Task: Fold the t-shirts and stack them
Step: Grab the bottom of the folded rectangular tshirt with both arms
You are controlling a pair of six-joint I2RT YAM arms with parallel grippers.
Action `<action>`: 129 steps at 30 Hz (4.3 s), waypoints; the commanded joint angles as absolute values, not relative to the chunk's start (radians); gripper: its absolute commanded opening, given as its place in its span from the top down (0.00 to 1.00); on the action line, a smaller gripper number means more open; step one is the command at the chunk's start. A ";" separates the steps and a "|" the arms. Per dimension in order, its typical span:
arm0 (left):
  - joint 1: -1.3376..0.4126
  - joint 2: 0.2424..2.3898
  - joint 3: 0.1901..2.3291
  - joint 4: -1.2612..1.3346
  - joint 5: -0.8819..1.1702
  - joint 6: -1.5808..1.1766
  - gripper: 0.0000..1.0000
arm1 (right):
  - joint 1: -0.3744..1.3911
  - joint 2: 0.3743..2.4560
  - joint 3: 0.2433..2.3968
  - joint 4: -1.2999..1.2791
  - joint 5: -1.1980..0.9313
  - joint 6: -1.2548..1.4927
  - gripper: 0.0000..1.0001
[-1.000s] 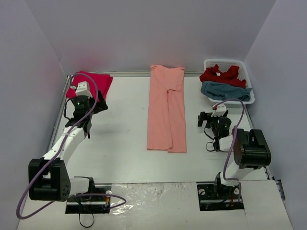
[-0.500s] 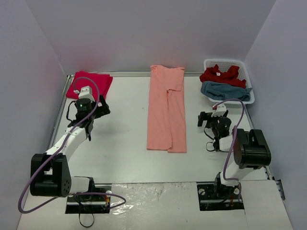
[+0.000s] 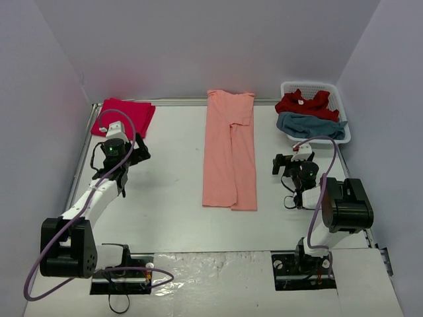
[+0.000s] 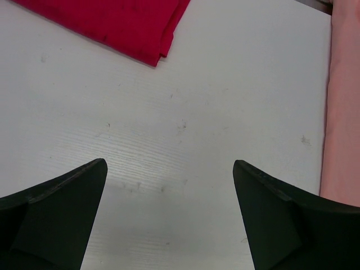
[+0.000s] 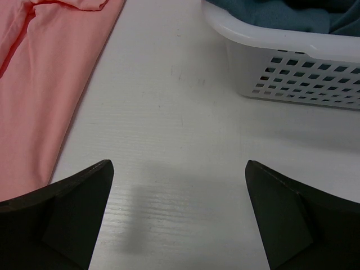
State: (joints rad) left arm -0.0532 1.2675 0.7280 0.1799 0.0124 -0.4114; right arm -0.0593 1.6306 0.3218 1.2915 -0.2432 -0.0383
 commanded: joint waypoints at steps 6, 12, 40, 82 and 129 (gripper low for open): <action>-0.054 1.285 0.752 0.219 0.032 -0.448 0.06 | -0.060 1.626 0.330 1.479 -0.191 -0.034 0.00; -0.055 1.313 0.772 0.215 0.084 -0.437 0.06 | -0.058 1.583 0.351 1.404 -0.175 -0.031 0.00; -0.069 1.244 0.742 0.204 0.011 -0.474 0.06 | 0.368 1.275 0.633 0.543 0.113 -0.052 0.00; -0.325 1.163 0.623 0.328 0.368 -0.719 0.06 | 0.285 1.048 0.420 0.669 -0.470 0.703 0.00; -0.574 1.488 0.497 0.449 0.479 -0.779 0.18 | 0.321 0.894 0.390 -0.032 -0.069 0.716 0.01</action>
State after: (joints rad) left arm -0.5598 1.4559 0.4961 0.4232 0.4900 -0.7628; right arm 0.3099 0.8783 0.4004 -0.0330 -0.1001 0.7010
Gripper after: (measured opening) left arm 0.830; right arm 0.992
